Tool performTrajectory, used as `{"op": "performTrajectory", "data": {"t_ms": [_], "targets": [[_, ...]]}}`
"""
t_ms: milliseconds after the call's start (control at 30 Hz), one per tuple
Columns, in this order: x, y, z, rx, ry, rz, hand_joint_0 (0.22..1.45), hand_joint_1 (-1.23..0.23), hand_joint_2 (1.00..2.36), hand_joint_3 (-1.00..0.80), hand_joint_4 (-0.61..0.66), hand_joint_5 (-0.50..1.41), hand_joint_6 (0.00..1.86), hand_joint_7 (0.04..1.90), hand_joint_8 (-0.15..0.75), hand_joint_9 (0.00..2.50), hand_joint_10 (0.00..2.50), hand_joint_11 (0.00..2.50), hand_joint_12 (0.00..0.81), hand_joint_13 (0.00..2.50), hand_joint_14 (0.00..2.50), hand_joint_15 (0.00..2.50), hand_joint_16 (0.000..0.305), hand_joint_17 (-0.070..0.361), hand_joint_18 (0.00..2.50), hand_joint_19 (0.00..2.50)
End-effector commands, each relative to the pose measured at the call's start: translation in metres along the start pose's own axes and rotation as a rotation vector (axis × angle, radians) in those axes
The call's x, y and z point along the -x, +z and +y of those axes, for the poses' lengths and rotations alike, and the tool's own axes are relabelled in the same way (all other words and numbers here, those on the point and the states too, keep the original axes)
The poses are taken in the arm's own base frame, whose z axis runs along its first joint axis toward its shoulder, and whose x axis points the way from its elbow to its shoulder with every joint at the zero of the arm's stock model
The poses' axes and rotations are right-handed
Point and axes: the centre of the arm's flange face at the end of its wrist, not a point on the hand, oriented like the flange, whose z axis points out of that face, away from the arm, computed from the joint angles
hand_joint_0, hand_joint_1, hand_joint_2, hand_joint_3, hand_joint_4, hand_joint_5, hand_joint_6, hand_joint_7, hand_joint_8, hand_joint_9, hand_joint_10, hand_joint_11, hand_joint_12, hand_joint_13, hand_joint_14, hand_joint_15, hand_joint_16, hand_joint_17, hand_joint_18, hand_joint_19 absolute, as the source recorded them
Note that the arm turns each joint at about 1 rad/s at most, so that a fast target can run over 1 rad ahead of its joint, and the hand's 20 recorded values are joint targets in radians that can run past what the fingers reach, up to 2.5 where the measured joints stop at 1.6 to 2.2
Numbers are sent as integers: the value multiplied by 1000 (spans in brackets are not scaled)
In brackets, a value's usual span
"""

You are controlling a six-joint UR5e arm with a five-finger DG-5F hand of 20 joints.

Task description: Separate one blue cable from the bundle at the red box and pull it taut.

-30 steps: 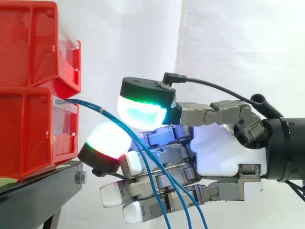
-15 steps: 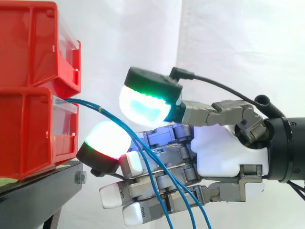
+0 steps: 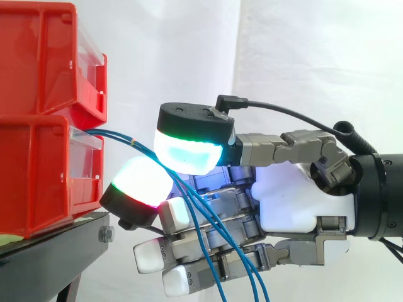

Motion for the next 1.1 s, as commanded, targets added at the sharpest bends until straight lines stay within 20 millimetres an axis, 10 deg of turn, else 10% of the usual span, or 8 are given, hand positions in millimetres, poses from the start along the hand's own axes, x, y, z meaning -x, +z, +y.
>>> {"op": "performTrajectory", "data": {"t_ms": [0,567,1067], "targets": [[0,0,0,0,0,0,577,-648,1021,-166,131,-181,844,1168,320,952,25,953,399,828,19,521,46,103,572,599],[0,0,0,1,3,0,597,-444,1016,-296,155,-147,846,1193,328,1090,26,945,404,897,21,532,45,102,604,617],[5,4,8,15,8,-8,592,-754,1018,-232,128,-160,843,1243,319,1048,27,989,397,885,22,536,46,103,600,607]]}}
